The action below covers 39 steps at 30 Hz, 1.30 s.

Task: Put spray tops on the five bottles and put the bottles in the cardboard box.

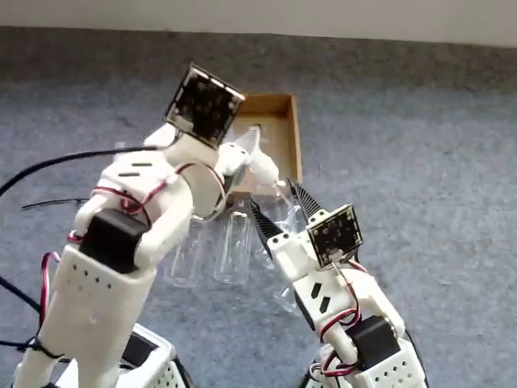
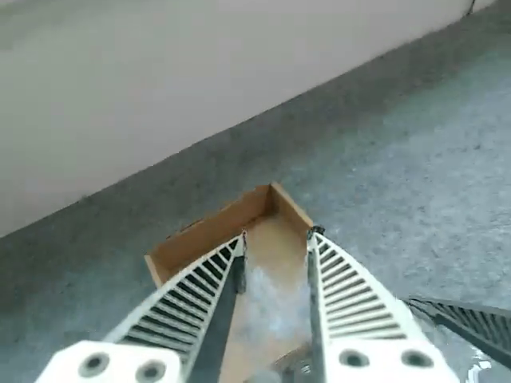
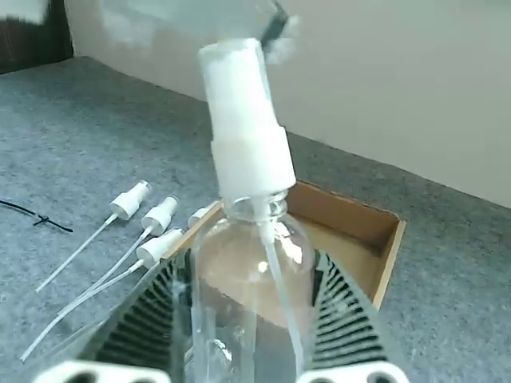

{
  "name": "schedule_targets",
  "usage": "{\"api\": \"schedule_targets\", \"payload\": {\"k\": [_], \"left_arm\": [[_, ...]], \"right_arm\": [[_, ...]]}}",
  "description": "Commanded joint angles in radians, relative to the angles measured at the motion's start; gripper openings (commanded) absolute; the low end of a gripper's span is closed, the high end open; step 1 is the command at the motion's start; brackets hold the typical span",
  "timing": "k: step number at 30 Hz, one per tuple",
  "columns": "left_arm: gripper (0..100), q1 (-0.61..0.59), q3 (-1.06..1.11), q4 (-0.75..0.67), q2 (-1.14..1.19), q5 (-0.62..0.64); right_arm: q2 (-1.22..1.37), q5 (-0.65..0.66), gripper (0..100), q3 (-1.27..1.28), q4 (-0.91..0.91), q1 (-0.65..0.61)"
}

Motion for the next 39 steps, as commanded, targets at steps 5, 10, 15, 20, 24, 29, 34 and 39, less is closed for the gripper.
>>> {"api": "schedule_targets", "payload": {"k": [5, 10, 15, 20, 24, 29, 34, 39], "left_arm": [[12, -0.062, -0.039, -0.035, -0.013, -0.017], [12, 0.018, 0.021, -0.04, -0.019, -0.02], [12, 0.074, 0.088, -0.038, -0.013, -0.089], [12, 0.067, 0.079, -0.04, -0.021, -0.091], [12, 0.065, -0.021, -0.034, -0.013, -0.091], [12, 0.107, -0.024, -0.034, -0.012, -0.152], [12, 0.113, -0.002, -0.035, -0.01, -0.153], [12, 0.113, -0.002, -0.035, -0.01, -0.153]], "right_arm": [[-0.005, -0.011, 0.4, -0.039, -0.022, 0.021], [-0.005, -0.009, 0.4, -0.038, -0.022, 0.021], [-0.005, -0.009, 0.4, -0.038, -0.021, 0.021], [-0.01, -0.006, 0.4, -0.038, -0.021, 0.018], [-0.012, -0.006, 0.5, -0.038, -0.019, 0.005], [-0.012, 0.017, 0.5, -0.038, -0.019, -0.025], [-0.012, 0.104, 0.5, -0.038, -0.019, -0.028], [-0.012, 0.1, 0.5, -0.038, -0.019, -0.03]]}}
